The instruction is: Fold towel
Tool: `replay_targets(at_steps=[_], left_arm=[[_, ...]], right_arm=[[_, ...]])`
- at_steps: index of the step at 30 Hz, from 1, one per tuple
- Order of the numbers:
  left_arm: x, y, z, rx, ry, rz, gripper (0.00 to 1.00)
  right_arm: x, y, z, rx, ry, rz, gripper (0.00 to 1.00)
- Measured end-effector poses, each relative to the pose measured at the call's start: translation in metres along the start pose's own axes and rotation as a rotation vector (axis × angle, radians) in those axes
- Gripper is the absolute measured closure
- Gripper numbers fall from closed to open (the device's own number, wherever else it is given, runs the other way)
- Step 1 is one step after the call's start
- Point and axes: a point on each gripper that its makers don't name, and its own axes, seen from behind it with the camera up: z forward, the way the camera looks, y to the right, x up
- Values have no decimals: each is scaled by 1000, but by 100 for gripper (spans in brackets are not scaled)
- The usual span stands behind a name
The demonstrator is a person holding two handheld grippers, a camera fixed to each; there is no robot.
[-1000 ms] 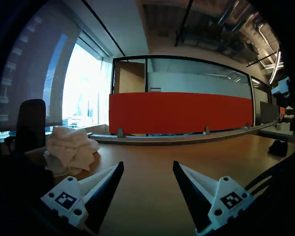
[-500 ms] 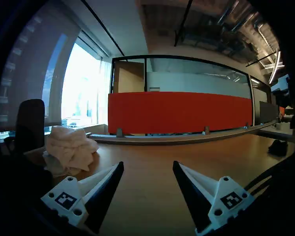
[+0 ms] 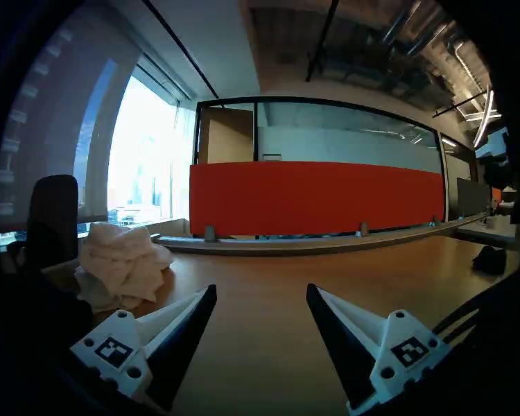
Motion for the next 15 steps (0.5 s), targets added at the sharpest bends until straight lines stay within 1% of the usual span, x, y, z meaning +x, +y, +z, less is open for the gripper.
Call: replay_targets(at_steps=[8, 15], left_arm=[[-1, 1, 0, 0, 0, 0, 4], [-3, 2, 1, 0, 1, 0, 4]], right_arm=[[12, -5, 0, 26, 7, -13, 0], [27, -4, 1, 49, 21, -10, 0]])
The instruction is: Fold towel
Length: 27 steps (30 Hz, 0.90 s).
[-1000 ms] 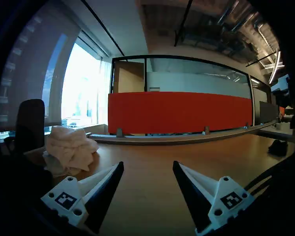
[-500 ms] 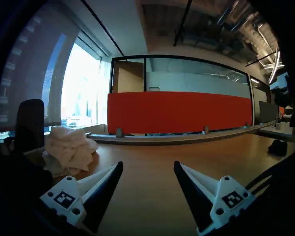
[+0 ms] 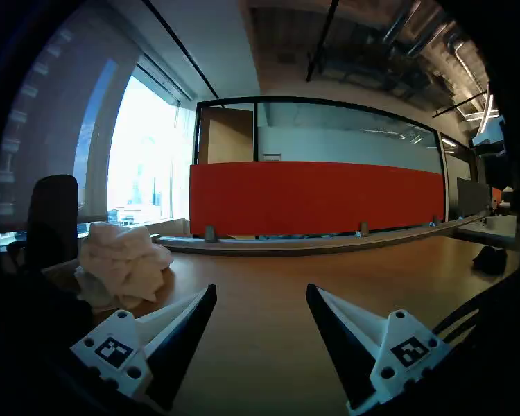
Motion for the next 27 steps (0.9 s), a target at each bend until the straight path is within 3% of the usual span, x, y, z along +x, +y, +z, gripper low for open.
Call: replay_targets(at_steps=[14, 27], left_arm=[[-2, 0, 0, 0, 1, 0, 4], [-3, 0, 0, 0, 1, 0, 4]], right_arm=[[24, 18, -3, -19, 45, 0, 0], [20, 26, -3, -47, 67, 1, 0]])
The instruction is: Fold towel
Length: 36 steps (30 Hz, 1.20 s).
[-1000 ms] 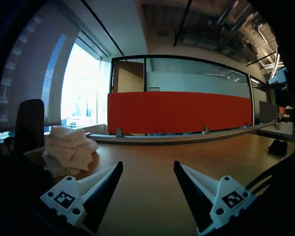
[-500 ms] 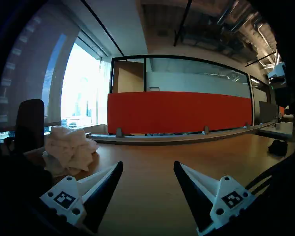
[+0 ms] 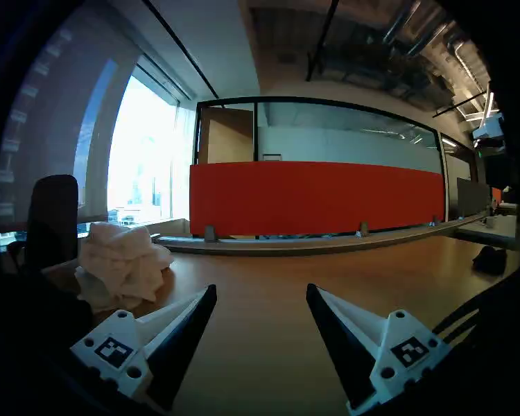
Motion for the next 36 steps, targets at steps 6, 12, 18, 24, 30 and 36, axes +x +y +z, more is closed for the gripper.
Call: replay_targets(at_steps=[6, 12, 18, 24, 30, 36], left_arm=[[0, 0, -1, 0, 0, 0, 4], [1, 0, -1, 0, 0, 0, 4], [1, -1, -1, 0, 0, 0, 4], [1, -1, 0, 0, 0, 0, 4], [0, 0, 0, 0, 0, 0, 4], [0, 0, 0, 0, 0, 0, 4]], right_arm=[[-6, -1, -1, -13, 7, -9, 0], [-27, 1, 1, -25, 17, -5, 0], [-60, 10, 0, -32, 22, 5, 0], [-94, 23, -2, -44, 31, 22, 0], [-125, 37, -5, -58, 31, 37, 0], [-154, 49, -7, -83, 22, 54, 0]])
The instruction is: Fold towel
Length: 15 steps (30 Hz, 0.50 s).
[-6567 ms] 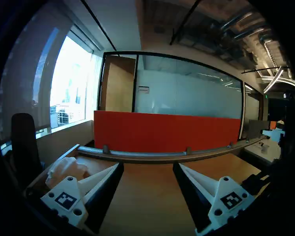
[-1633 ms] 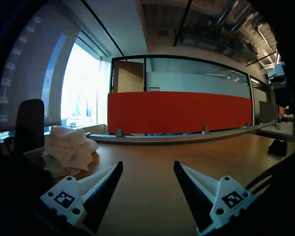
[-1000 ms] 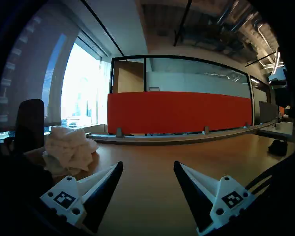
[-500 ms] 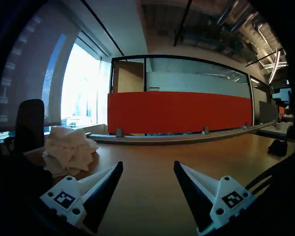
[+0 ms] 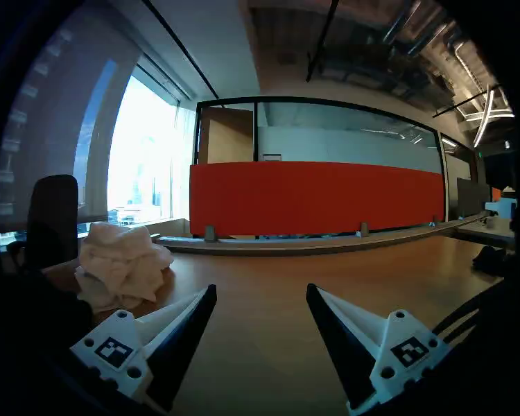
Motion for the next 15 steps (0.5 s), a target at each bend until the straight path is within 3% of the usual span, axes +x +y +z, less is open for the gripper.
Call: replay_targets(at_steps=[15], left_arm=[[0, 0, 0, 0, 0, 0, 4]], right_arm=[[-40, 13, -7, -10, -18, -32, 0]])
